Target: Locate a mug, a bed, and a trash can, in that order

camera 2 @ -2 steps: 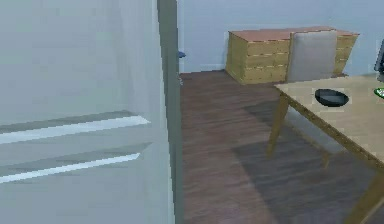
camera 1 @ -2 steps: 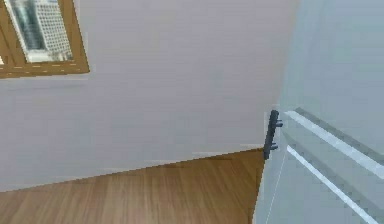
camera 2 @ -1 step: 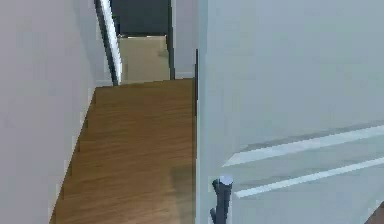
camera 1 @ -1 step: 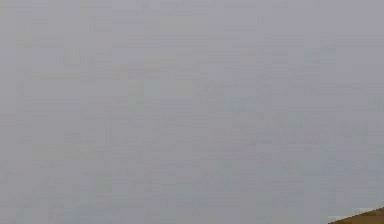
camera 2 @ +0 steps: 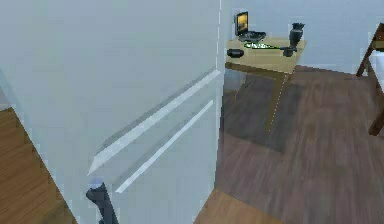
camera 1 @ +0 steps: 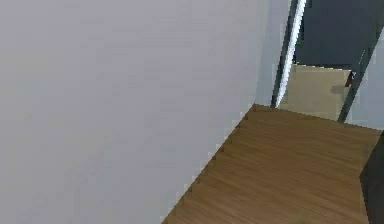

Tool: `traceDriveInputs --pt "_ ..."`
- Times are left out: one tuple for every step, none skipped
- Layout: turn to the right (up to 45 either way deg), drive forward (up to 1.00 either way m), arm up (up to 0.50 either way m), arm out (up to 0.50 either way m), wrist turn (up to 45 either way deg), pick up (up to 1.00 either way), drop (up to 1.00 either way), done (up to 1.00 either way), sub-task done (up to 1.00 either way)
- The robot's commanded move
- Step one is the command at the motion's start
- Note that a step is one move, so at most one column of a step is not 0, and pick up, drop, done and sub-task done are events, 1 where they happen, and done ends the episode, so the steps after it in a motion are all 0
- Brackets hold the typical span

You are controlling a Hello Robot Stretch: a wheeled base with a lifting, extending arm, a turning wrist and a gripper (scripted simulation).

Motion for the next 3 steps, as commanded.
traceDriveInputs --pt "15.0 0.00 0.00 0.00 0.0 0.00 0.00 0.00 0.00" --pt "0.0 0.60 0.00 0.00 0.0 0.00 0.00 0.00 0.00" --pt "24.0 0.00 0.00 0.00 0.0 0.00 0.00 0.00 0.00"
